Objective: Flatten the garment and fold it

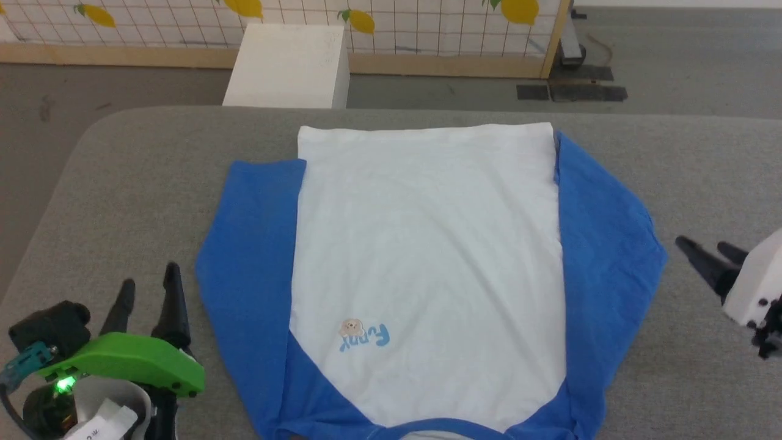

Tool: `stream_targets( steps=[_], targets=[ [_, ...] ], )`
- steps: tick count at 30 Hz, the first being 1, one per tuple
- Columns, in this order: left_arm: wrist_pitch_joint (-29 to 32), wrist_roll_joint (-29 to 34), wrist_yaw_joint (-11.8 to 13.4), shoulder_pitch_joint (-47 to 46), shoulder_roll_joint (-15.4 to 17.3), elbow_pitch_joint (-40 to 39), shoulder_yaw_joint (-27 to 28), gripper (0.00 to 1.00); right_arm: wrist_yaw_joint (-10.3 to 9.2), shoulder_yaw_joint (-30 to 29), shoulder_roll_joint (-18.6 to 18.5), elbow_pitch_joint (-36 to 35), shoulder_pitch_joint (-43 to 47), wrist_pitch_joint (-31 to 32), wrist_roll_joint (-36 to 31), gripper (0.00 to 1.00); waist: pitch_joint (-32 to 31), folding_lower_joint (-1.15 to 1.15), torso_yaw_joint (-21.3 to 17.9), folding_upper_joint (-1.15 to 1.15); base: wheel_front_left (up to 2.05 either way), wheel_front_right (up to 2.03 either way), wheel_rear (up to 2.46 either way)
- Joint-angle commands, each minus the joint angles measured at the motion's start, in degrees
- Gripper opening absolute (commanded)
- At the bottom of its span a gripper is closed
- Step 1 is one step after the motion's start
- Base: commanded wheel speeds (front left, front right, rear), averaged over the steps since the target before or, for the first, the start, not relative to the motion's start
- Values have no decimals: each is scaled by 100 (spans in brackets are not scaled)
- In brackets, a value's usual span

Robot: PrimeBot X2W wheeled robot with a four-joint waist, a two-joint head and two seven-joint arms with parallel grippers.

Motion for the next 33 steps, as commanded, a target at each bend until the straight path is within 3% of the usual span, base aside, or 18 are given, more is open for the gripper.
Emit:
stream_targets(
  steps=[1,5,10,18,27,32,33],
  targets=[
    [-373,92,-149,-186,-76,66,48,100,-9,-64,7,176,-281,-113,-129,100,327,0,53,0,0,0,0],
    [-1364,325,-440,-528,-216,241,84,100,-9,-211,-90,670,-1049,-445,-486,100,774,0,147,0,0,0,0],
    [-1948,686,-598,-902,-300,343,30,100,-9,-103,-274,1384,-1989,-616,-984,100,1328,0,213,0,0,0,0],
    [-2109,1157,-686,-1200,-512,111,130,100,-9,614,-651,2436,-3176,-498,-1628,100,2049,0,370,0,0,0,0],
    [-2117,1570,-917,-1301,-831,45,297,100,-9,1407,-835,3175,-3622,-241,-1632,100,2341,0,502,0,0,0,0],
    [-2118,1724,-1061,-1294,-970,130,393,100,-9,1818,-965,3409,-3585,310,-1424,100,2353,0,479,0,0,0,0],
    [-2118,1748,-1083,-1297,-988,143,413,100,-9,1789,-983,3441,-3580,400,-1391,38,2343,0,473,0,0,0,0]
  ],
)
